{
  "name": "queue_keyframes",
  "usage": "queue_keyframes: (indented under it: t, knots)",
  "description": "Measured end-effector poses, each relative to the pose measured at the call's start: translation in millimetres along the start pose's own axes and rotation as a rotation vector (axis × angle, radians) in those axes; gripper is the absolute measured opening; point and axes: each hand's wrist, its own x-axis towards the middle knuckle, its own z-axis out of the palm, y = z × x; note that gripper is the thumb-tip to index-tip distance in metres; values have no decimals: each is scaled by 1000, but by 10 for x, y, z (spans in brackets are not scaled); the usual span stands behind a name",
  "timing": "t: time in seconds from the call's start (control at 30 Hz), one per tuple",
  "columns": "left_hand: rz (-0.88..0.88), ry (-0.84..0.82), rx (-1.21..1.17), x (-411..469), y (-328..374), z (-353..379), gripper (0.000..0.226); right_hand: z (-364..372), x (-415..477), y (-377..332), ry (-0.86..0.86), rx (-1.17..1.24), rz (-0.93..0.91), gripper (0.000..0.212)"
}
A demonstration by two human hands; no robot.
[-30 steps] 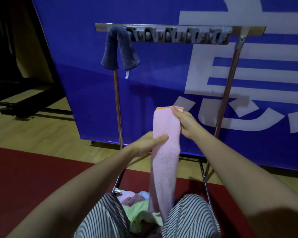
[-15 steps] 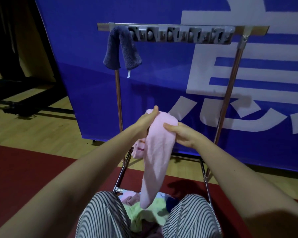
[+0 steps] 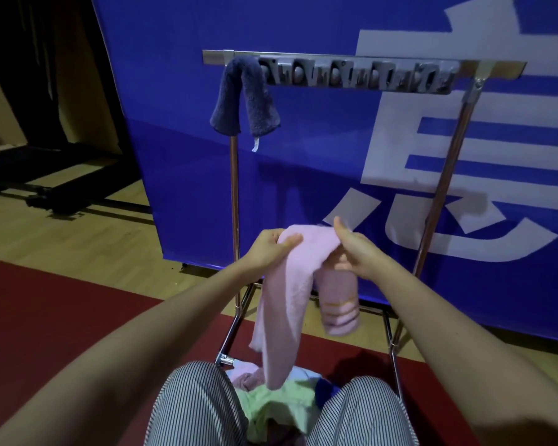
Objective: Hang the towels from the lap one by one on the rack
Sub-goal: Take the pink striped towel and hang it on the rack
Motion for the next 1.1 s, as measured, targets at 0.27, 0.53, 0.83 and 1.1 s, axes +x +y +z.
queue_keyframes:
  t: [0.27, 0.53, 0.83, 1.1]
  knots:
    - [59, -255, 139, 176, 350, -128, 37, 112, -77, -252, 189, -640, -363, 55]
    - [88, -246, 11, 257, 558, -183, 44, 381, -13, -310, -80, -197, -275, 47]
    - [-83, -335, -199, 218, 362, -357, 52, 427, 11, -328, -113, 21, -318, 30]
    - [-76, -102, -287, -48, -17, -66, 67, 425, 54, -426, -61, 107, -333, 31]
